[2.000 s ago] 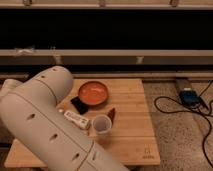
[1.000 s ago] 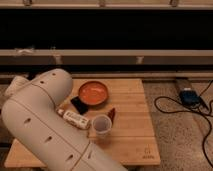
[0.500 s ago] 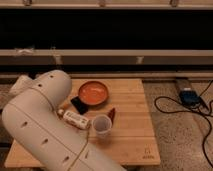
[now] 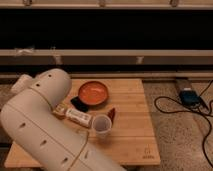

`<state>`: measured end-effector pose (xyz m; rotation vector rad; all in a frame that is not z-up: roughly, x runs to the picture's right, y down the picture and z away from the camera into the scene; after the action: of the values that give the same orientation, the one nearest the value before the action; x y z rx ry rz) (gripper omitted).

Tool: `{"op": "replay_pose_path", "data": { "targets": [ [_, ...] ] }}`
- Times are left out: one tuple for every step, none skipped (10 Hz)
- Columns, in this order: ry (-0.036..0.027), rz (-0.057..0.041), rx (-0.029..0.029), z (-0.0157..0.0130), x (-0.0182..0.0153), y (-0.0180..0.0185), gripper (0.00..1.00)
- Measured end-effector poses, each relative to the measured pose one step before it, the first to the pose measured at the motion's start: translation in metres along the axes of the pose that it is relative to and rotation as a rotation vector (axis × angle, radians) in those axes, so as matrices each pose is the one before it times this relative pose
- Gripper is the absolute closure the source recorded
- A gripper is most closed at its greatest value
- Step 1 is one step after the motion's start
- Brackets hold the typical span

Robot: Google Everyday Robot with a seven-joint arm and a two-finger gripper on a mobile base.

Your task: Stand the bottle upright

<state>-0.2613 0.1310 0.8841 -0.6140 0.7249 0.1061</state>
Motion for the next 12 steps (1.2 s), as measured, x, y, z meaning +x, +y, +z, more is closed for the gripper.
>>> {"op": "replay_pose_path", "data": {
  "targets": [
    [-0.01265,0.00429,-0.00187,-0.00344,0.00086,-0.00123,0.88],
    [-0.02394,0.0095,-0.00302,-0.00677,0.00206,-0.00242,0.96],
    [-0.03342,0.01044,-0.00312,-0.01014,0.00312,-0.00302,1.0],
    [-0.03658,0.00799,-0.00478,-0.0104,0.00232,-0.00215,1.0],
    [-0.04784,0.00715,-0.00801,-0.01305,0.0025,-0.00261,1.0],
    [-0.03752,0.00543,-0.00806,-0.00982,0.00177,-0.00233,1.0],
    [-0.05389,0.00508,-0.01277,-0.01303,0.0016,-0.00235,1.0],
    [-0.04368,0.00607,-0.01161,-0.01001,0.00171,-0.00258,1.0],
    [-0.04418,0.00799,-0.01388,-0.00857,0.00127,-0.00276,1.0],
    [-0.04101,0.00462,-0.01444,-0.01005,-0.00027,-0.00105,1.0],
    [-0.04422,0.00456,-0.01681,-0.00972,-0.00126,-0.00055,1.0],
    [-0.04094,0.00842,-0.0183,-0.00724,0.00023,-0.00199,1.0]
  ]
}}
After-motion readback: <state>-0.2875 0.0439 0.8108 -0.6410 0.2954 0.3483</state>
